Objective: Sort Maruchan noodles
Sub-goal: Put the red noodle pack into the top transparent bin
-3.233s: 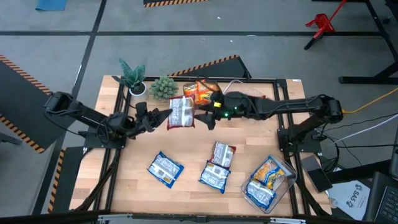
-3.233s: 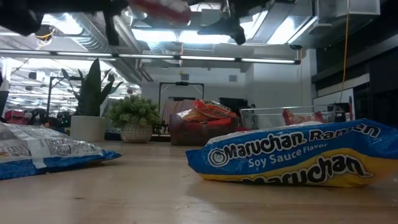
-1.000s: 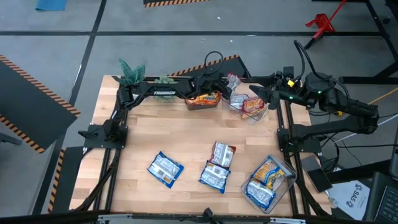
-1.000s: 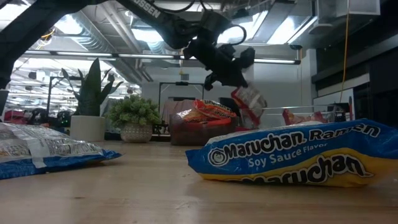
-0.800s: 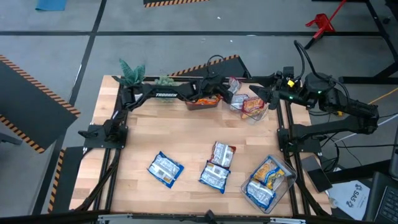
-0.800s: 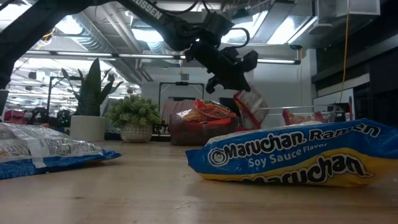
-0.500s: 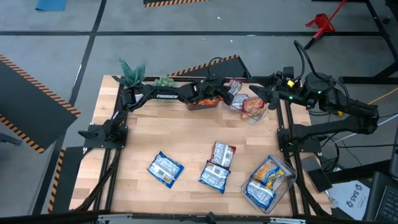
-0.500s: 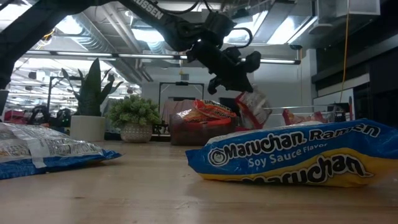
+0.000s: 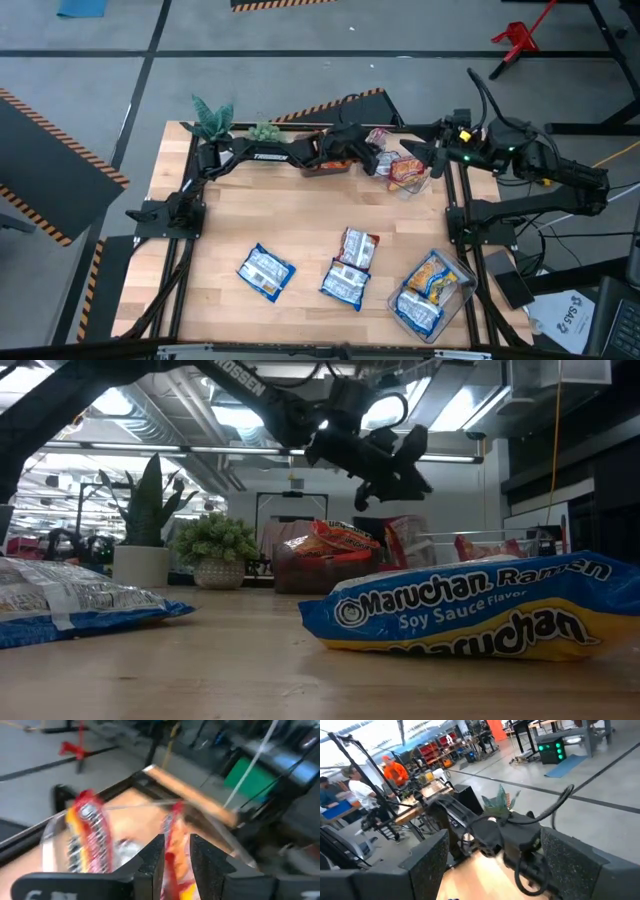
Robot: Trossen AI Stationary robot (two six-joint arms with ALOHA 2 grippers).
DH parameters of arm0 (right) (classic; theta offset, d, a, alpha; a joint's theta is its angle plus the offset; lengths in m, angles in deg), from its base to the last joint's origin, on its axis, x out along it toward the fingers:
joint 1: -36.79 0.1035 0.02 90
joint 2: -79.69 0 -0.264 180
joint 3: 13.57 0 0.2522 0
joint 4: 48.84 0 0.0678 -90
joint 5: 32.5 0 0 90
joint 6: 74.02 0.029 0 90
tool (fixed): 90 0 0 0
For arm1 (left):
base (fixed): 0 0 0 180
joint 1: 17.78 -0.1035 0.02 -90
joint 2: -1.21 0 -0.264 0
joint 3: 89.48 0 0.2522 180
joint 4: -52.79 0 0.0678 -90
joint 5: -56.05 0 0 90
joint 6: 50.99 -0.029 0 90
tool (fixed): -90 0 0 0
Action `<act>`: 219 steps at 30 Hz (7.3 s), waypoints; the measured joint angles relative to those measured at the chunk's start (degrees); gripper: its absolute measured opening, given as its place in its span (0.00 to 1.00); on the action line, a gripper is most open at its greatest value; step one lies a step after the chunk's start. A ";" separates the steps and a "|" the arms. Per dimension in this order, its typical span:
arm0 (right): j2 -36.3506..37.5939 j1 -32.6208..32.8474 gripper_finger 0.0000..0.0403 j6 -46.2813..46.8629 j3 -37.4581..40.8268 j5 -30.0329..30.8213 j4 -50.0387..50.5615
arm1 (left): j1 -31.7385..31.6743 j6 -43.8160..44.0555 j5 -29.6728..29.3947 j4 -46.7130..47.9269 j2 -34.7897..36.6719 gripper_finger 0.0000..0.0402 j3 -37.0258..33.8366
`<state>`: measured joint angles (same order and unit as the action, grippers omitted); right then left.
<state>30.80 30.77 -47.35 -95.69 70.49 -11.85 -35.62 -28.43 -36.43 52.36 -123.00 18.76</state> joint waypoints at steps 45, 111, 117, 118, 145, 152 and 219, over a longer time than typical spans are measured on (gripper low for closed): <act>-9.21 -1.29 0.75 7.92 2.81 18.39 27.92 | 0.77 -5.09 6.82 10.94 -1.34 0.00 8.79; -27.93 -23.35 0.51 -3.17 16.40 -6.22 22.92 | -2.15 -21.20 -11.72 39.35 13.54 0.00 11.13; -32.26 -25.01 0.48 -4.86 18.77 -7.63 20.45 | -1.97 -21.22 -10.48 41.56 14.03 0.00 11.09; -32.28 -25.29 0.48 -5.16 18.78 -7.61 19.84 | -1.97 -21.22 -9.99 42.03 14.44 0.00 11.04; -17.73 1.00 0.52 4.80 23.83 -31.08 11.28 | 11.41 -12.54 15.10 76.22 31.75 0.23 11.11; -17.74 10.58 0.72 30.15 33.61 -18.75 -1.51 | 18.61 -5.45 13.46 74.73 31.77 0.36 1.80; -45.97 26.35 0.78 78.15 27.82 2.55 -22.30 | 22.01 52.14 10.61 -31.25 12.44 0.55 -53.78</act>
<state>-15.16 57.12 30.80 -67.87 73.04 -34.15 -13.61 23.72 -25.82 21.10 -110.56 -35.02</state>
